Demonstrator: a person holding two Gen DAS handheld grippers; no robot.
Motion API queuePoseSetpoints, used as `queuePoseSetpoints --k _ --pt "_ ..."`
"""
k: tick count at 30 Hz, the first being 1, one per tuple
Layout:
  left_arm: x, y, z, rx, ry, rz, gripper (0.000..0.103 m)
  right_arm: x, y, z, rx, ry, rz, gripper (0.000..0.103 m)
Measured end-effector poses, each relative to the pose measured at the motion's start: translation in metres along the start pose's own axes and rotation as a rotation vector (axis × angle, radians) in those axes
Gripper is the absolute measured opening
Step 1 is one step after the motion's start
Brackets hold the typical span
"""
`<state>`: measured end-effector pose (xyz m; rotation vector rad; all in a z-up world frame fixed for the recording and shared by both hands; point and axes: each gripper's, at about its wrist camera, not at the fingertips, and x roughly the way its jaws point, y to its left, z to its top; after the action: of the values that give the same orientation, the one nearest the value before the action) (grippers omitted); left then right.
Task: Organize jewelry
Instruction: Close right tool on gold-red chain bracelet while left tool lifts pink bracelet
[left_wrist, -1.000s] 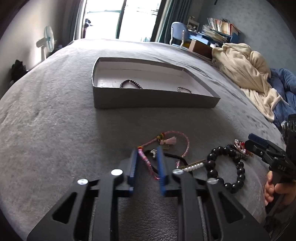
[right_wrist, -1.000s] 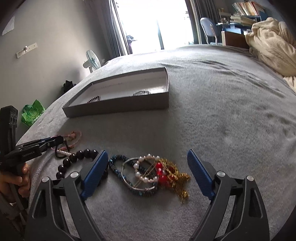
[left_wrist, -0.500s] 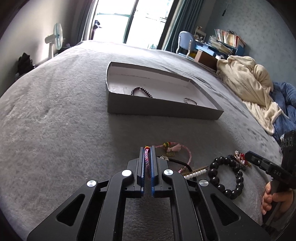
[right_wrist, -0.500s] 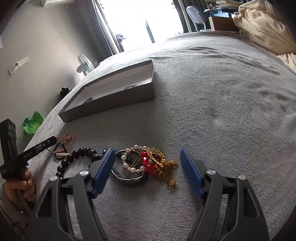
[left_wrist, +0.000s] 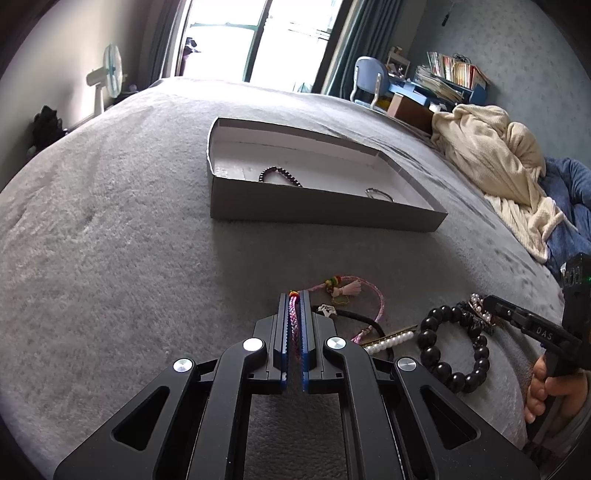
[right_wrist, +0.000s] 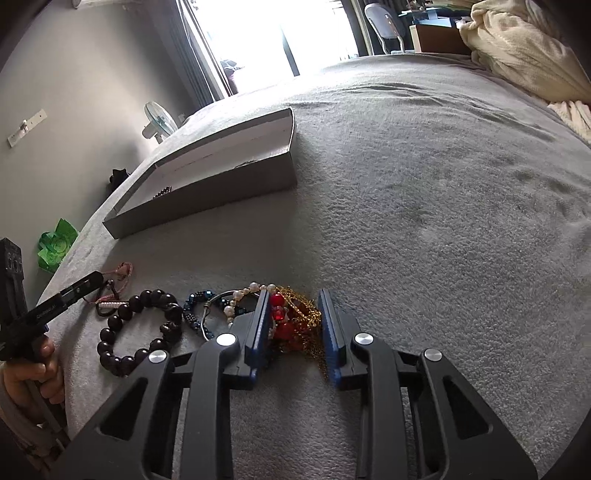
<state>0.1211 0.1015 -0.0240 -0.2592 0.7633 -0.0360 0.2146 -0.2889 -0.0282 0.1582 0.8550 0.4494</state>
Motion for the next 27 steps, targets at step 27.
queuePoseSetpoints --k 27 --pt "-0.062 -0.031 0.059 0.086 -0.145 -0.077 0.006 -0.037 0.005 0.036 -0.016 -0.116 0.055 0.0"
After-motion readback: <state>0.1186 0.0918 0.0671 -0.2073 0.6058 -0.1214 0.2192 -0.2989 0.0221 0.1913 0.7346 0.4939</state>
